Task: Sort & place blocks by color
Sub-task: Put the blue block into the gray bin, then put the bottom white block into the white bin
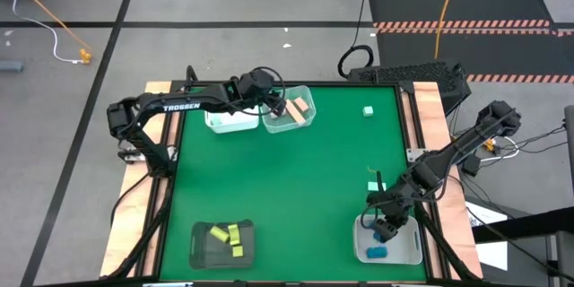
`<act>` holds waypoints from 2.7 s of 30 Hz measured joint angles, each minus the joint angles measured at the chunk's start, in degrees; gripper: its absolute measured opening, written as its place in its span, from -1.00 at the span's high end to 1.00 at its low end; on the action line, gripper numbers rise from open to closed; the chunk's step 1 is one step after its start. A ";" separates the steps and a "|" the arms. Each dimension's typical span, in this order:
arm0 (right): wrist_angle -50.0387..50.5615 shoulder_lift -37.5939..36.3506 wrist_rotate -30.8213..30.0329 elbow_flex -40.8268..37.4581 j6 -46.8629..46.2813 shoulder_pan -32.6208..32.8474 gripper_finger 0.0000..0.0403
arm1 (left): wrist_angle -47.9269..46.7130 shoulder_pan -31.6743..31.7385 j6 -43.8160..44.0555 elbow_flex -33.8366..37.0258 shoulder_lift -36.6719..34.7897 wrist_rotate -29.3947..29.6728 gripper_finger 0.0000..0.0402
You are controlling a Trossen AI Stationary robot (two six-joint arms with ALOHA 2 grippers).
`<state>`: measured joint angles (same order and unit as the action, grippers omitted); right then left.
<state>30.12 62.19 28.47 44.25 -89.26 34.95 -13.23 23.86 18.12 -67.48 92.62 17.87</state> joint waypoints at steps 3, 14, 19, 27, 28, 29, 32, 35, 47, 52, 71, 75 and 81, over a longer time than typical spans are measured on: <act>-0.06 0.00 -0.29 0.00 1.80 -1.02 -0.12 | -0.16 -0.02 -0.01 0.00 0.00 -0.02 0.15; 15.13 -0.33 -26.77 0.04 26.27 -6.44 -0.11 | -0.20 -0.02 0.03 0.00 0.00 -0.02 0.15; 30.30 -0.33 -36.05 -0.41 27.07 -8.83 -0.10 | -0.22 -0.03 0.23 0.00 0.00 -0.02 0.15; 15.73 -0.28 -27.65 -10.68 30.13 -9.43 -0.10 | -0.25 -0.46 0.70 0.00 0.00 -0.02 0.15; 14.27 -0.28 -28.05 -11.81 29.49 -9.43 -0.10 | -0.26 -0.52 1.03 0.00 0.00 -0.02 0.15; 13.00 -0.31 -28.26 -12.63 28.71 -9.43 -0.10 | -0.24 -0.61 1.21 0.00 0.00 -0.02 0.15; 11.45 -0.44 -28.46 -13.81 28.18 -9.43 -0.10 | -0.24 -0.63 1.32 0.00 0.00 -0.02 0.15; 9.99 -0.75 -28.43 -13.83 29.36 -9.43 -0.10 | -0.24 -0.61 1.35 0.00 0.00 -0.02 0.15; 7.78 -2.38 -28.58 -13.95 39.61 -9.50 -0.10 | -0.19 -0.59 1.44 0.00 0.00 0.00 0.15; 1.76 -4.14 -28.53 -13.94 39.65 -9.52 -0.10 | -0.17 -0.59 1.56 0.00 0.00 0.00 0.15; -0.55 -3.30 -37.47 -20.44 54.11 -9.87 -0.10 | -0.21 -0.59 1.65 0.00 0.00 0.00 0.15; -3.69 -3.50 -37.85 -23.41 51.20 -10.35 -0.10 | -0.21 -0.59 1.62 0.00 0.00 0.02 0.15; -5.48 -3.61 -38.97 -24.31 47.61 -10.40 0.05 | -0.23 -0.59 1.52 0.00 0.00 0.02 0.15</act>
<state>24.64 58.59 -10.50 19.94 -41.65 24.56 -13.46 23.27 19.64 -67.48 92.62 17.89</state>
